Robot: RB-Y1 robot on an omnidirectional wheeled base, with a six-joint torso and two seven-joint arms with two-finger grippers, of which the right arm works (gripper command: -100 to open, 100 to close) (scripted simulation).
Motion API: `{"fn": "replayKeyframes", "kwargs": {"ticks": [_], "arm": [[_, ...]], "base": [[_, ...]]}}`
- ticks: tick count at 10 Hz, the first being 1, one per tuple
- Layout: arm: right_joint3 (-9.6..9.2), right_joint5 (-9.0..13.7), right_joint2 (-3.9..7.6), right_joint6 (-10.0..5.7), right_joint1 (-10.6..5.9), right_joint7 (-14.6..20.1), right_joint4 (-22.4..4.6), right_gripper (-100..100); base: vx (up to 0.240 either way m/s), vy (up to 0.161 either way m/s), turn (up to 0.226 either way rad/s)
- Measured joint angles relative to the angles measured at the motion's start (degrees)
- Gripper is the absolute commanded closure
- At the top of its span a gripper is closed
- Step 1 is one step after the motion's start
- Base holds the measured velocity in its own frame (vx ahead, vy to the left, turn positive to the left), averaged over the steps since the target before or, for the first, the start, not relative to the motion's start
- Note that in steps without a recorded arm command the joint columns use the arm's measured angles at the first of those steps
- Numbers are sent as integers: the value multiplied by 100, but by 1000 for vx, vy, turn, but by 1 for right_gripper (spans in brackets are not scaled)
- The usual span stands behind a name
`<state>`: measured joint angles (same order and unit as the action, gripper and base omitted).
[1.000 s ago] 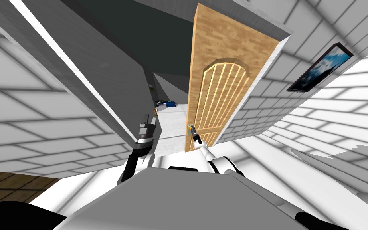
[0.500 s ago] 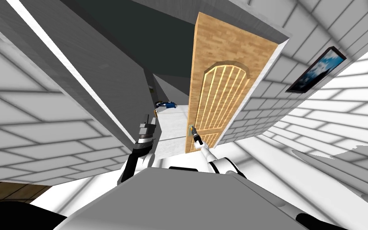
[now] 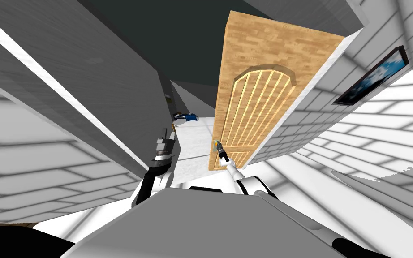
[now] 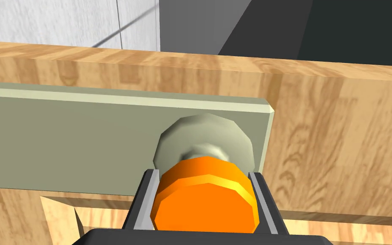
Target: Push the door open
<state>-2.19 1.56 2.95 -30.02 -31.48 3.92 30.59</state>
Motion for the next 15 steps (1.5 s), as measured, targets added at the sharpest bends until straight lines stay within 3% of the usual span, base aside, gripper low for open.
{"fn": "replayKeyframes", "kwargs": {"ticks": [1,2,3,4,5,6,7,15], "arm": [[97,41,12,-57,-111,-47,-205,100],[128,51,30,1,-34,-77,-58,100],[175,76,76,-58,-82,-76,-189,100],[210,87,102,-54,-21,-91,-98,100],[247,97,151,89,170,-111,227,100],[313,128,204,18,50,-119,-3,100],[387,158,258,40,90,-139,100,-100],[347,158,162,88,70,-118,114,-100]], "base": [[139,94,-35],[170,98,-56],[135,101,-50],[153,125,-106],[142,118,-96],[149,134,-95],[-33,91,-57],[-196,18,-17]]}}
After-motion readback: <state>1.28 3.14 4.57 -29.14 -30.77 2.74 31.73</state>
